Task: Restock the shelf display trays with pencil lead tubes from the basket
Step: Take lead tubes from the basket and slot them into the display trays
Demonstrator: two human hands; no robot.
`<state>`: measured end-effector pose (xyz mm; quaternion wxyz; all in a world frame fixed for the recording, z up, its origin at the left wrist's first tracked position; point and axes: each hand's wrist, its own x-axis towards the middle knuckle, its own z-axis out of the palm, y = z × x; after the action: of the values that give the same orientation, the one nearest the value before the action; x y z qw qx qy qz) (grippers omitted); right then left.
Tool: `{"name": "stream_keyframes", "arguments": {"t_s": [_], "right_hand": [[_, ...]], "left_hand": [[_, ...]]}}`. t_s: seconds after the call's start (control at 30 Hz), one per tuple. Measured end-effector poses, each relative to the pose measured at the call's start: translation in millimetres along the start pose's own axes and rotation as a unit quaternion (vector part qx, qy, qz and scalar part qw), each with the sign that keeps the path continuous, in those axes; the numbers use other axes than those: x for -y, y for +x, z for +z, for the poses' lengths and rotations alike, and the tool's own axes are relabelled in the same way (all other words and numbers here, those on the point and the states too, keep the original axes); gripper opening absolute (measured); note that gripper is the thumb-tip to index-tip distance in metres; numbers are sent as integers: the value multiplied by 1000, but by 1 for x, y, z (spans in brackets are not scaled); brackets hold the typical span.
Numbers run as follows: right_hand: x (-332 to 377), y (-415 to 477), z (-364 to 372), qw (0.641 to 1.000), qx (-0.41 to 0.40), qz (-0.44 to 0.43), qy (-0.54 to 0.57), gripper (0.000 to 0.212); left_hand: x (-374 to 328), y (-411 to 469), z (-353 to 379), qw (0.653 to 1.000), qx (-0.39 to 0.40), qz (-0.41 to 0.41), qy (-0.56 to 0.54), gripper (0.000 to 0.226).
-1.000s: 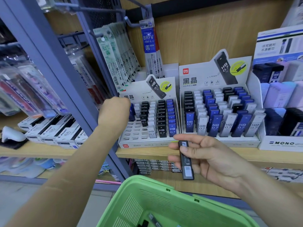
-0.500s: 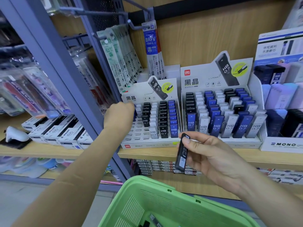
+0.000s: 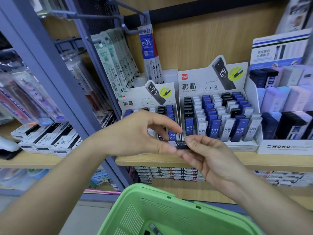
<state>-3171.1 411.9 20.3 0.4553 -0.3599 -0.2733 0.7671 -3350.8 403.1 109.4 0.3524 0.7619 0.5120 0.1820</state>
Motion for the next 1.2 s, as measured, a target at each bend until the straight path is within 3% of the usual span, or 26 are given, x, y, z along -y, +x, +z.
{"name": "stream_keyframes", "arguments": {"t_s": [0.1, 0.23, 0.33, 0.4, 0.47, 0.57, 0.67, 0.73, 0.97, 1.1, 1.2], "right_hand": [[-1, -1, 5, 1000, -9, 12, 20, 24], [-1, -3, 4, 1000, 2, 17, 7, 24], [-5, 1, 0, 985, -5, -33, -167, 23], [-11, 5, -8, 913, -23, -133, -385, 15], [-18, 13, -17, 789, -1, -244, -563, 28], [-29, 19, -23, 628, 43, -313, -711, 44], [-41, 25, -25, 529, 41, -316, -786, 53], [-44, 28, -25, 493, 30, -313, -811, 63], [-48, 28, -23, 427, 17, -318, -846, 74], [-46, 28, -22, 424, 14, -331, -843, 85], [-49, 28, -20, 410, 2, -336, -848, 82]], "left_hand": [[3, 1, 5, 999, -41, 10, 15, 29], [8, 1, 4, 989, -137, 4, -55, 16], [10, -1, -17, 956, -282, 12, -74, 16], [17, -5, -37, 925, -377, 13, -29, 19], [28, -7, -50, 903, -424, -3, 68, 21], [47, -1, -46, 894, -404, -36, 190, 14], [67, 7, -30, 907, -358, -50, 216, 9], [78, 11, -19, 918, -336, -46, 205, 10], [96, 18, -11, 914, -331, -20, 235, 17], [102, 21, -12, 926, -316, -30, 203, 18], [108, 25, -5, 931, -301, -12, 204, 18]]}}
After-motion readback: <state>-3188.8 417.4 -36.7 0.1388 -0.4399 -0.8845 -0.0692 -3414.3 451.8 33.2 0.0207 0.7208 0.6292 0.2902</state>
